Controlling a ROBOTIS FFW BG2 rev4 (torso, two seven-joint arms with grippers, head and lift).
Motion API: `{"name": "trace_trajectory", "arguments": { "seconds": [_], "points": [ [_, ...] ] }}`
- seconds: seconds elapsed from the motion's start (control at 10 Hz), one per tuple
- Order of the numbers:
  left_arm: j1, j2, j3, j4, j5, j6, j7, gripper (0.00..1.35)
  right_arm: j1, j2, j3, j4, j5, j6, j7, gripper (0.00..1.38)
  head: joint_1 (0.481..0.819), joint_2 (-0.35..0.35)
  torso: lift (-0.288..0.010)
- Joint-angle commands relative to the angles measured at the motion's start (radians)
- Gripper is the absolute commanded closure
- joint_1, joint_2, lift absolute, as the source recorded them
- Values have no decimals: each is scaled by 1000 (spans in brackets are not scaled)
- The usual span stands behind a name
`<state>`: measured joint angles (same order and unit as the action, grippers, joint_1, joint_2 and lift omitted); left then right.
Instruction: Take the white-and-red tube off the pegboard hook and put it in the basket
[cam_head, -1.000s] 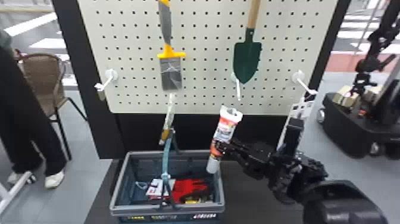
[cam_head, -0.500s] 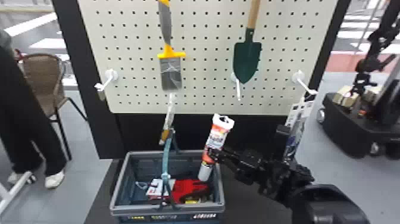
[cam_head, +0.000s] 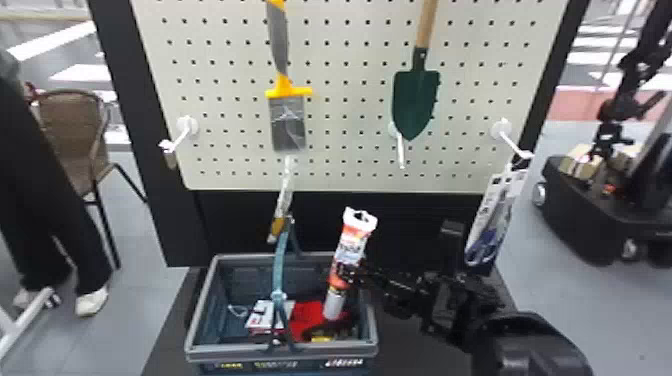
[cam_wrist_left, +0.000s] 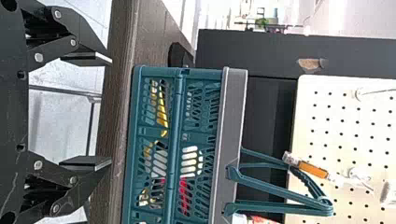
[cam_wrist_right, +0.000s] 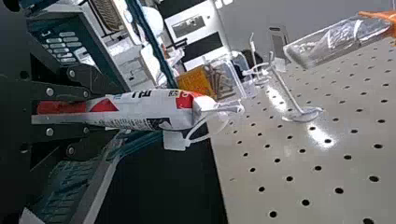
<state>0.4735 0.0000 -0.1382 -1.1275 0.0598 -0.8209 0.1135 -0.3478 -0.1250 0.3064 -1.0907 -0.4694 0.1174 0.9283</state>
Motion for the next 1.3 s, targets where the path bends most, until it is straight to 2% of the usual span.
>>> {"name": "trace_trajectory", "arguments": {
  "seconds": [0.0, 0.3, 0.6, 0.8, 0.9, 1.0, 1.1, 1.2],
  "points": [
    [0, -3, 0, 2, 2, 2, 0, 510, -25, 7, 26, 56, -18, -10, 6, 1018, 549, 0, -100],
    [-5, -3, -1, 7, 2, 2, 0, 510, -83, 25, 106, 179, -74, -38, 26, 1016, 549, 0, -100],
    [-7, -3, -4, 12, 2, -1, 0, 510, -103, 33, 149, 223, -123, -42, 37, 1018, 549, 0, -100],
    [-7, -3, -4, 14, 5, -4, 0, 512, -107, 35, 158, 230, -115, -41, 41, 998, 549, 0, -100],
    [-5, -3, -4, 14, 6, -6, 0, 512, -107, 33, 157, 233, -115, -41, 41, 639, 549, 0, -100],
    [-5, -3, -6, 14, 8, -7, 0, 512, -107, 31, 157, 233, -115, -41, 41, 163, 549, 0, -100],
    [-5, -3, -9, 14, 9, -7, 0, 512, -105, 31, 155, 233, -115, -42, 41, -2, 549, 0, -100],
    [-5, -3, -9, 14, 11, -7, 0, 512, -105, 31, 155, 233, -115, -44, 41, 19, 549, 0, -100]
  ]
}}
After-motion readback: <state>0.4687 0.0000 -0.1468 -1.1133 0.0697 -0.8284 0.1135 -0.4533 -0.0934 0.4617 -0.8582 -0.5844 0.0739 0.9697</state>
